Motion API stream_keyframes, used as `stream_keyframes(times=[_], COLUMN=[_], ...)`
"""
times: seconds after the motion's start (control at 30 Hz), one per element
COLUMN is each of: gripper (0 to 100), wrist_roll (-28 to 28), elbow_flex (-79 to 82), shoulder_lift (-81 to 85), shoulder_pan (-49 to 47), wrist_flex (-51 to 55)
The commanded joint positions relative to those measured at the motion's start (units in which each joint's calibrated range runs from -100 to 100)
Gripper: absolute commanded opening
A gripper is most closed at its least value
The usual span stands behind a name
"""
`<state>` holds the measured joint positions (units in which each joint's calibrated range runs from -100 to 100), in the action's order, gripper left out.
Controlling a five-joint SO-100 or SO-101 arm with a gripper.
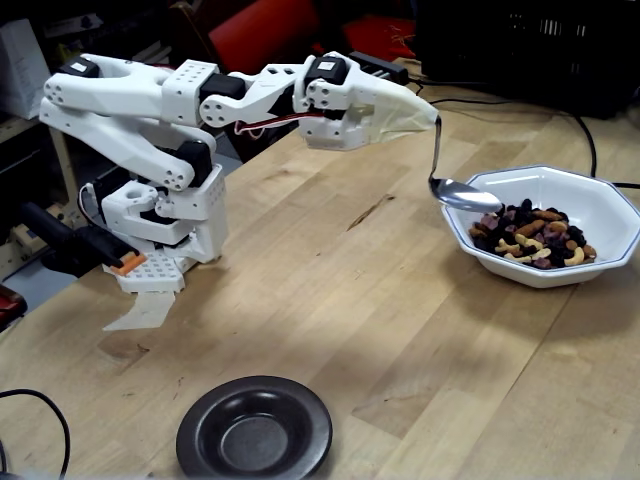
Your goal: Use spoon to transfer food from the white bowl to brown plate
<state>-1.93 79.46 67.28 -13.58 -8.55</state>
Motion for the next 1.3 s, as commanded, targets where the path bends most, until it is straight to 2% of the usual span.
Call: stream_keyframes(times=[0.0,0.4,0.6,1.03,1.27], gripper=[4,4,4,4,4], wrist_roll=[0.2,0.2,0.2,0.3,5.9], elbow_flex=[-4.0,-4.7,-4.3,-4.0,-3.9], shoulder_lift=[-3.8,-28.1,-33.3,-34.4,-34.4], shoulder_pan=[-1.2,-1.4,-1.4,-1.4,-1.5], wrist_flex=[-5.6,-22.6,-28.1,-28.8,-28.9])
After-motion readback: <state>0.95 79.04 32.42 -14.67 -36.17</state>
